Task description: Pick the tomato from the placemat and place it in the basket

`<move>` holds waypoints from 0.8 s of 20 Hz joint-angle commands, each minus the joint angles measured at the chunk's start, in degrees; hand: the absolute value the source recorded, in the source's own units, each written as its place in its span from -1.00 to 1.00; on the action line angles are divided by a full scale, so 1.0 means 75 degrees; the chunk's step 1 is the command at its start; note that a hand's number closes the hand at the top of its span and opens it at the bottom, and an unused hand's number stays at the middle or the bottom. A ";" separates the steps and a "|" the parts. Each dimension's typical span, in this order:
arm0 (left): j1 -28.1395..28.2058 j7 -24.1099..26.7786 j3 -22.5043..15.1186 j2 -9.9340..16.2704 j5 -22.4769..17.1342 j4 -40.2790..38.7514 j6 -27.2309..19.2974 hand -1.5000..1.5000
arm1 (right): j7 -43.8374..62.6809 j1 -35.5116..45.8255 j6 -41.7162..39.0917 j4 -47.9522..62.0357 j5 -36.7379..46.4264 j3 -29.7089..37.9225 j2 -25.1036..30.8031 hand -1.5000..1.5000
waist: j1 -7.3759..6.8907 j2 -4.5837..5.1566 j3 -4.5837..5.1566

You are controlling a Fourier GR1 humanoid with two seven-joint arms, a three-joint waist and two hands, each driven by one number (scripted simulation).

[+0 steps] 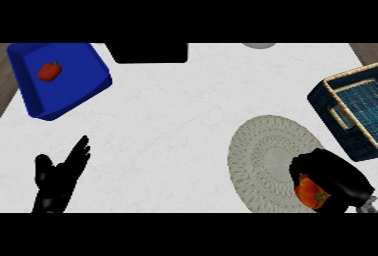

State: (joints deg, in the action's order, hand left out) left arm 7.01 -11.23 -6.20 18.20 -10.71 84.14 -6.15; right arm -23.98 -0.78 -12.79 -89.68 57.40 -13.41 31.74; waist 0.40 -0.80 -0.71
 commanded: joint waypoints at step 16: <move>0.0810 -0.0388 0.0065 -0.0092 -0.0075 0.0166 -0.0064 0.00 | 0.1742 -0.3734 -0.0561 -0.5885 -0.5228 0.2432 -0.1629 1.00 | 0.0391 0.0050 0.0114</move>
State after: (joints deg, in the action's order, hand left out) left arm 10.63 -12.60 -4.48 18.48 -11.04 87.29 -6.98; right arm -13.86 -27.49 -15.59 -126.01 29.97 -1.25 22.95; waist 3.78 -0.93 -0.51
